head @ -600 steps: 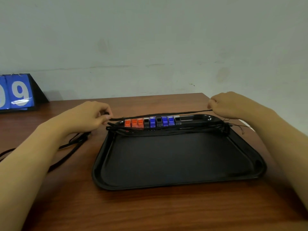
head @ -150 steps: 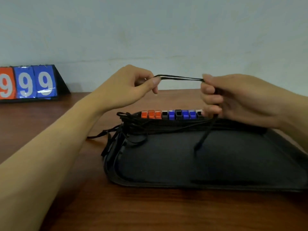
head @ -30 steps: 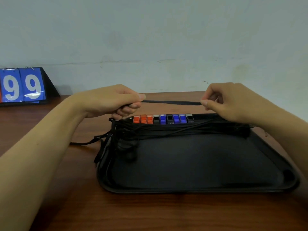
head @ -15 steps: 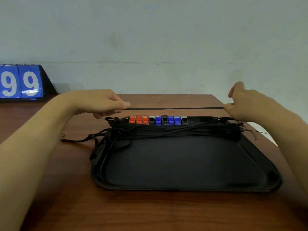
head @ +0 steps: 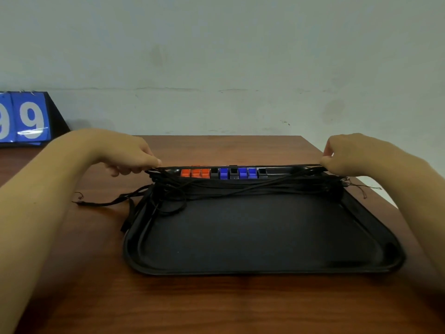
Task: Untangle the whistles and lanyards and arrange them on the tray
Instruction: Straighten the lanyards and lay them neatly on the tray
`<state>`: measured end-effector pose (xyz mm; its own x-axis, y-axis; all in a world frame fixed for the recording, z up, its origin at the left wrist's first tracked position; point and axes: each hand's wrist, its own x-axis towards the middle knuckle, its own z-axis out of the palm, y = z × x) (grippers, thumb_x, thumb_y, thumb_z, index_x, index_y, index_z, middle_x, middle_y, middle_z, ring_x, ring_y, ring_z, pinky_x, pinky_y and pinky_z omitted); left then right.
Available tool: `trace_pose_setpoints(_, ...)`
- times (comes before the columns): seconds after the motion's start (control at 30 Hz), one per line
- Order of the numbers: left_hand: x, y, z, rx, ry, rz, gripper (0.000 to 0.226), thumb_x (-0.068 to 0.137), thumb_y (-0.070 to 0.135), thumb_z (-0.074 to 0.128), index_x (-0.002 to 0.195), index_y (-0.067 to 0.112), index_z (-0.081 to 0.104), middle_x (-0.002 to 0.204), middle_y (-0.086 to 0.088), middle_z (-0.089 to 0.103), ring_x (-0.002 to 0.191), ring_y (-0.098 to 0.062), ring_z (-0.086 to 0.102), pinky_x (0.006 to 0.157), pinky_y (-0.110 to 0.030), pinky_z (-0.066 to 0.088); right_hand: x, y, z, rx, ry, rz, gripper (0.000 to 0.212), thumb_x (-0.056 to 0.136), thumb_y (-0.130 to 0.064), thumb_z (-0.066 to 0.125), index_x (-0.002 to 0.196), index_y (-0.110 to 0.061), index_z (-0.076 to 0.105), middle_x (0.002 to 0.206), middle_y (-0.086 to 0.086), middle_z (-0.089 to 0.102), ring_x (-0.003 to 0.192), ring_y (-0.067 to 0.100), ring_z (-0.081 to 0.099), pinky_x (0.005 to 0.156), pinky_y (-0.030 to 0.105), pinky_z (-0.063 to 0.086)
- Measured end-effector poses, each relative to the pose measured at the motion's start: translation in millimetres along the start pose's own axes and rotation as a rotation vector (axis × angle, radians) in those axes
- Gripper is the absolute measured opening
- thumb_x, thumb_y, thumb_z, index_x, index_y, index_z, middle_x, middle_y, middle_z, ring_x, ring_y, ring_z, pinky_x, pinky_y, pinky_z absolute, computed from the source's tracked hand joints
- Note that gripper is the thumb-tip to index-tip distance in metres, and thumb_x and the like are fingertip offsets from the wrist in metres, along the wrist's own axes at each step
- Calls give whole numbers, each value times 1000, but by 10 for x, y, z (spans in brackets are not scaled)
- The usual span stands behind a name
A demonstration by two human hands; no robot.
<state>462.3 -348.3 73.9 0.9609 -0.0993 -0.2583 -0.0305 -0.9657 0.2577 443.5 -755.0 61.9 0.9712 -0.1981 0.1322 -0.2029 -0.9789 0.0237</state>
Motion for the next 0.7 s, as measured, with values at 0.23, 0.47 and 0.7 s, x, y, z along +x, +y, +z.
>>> trace_pose_setpoints(0.23,-21,37,11,9,-41,-59,37,103,39,49,97,6,63,71,-3,42,46,-14,36,44,-23,37,17,46,-29,-35,-22,14,33,88,-43,51,104,-19,68,108,6,67,99,30,62,94,48,53)
trace_pose_setpoints(0.47,-54,65,14,66,-54,-75,39,101,44,51,94,9,66,73,-4,45,51,-17,36,44,-24,35,27,39,-27,-70,-61,-7,33,87,-44,53,103,-20,69,109,5,67,100,29,62,93,47,53)
trace_pose_setpoints(0.7,-69,93,44,114,-63,-120,43,102,47,47,83,12,62,68,-2,44,49,-16,34,45,-24,34,3,41,-2,-97,-83,-1,33,74,-48,52,93,-27,71,103,0,68,96,26,65,92,47,55)
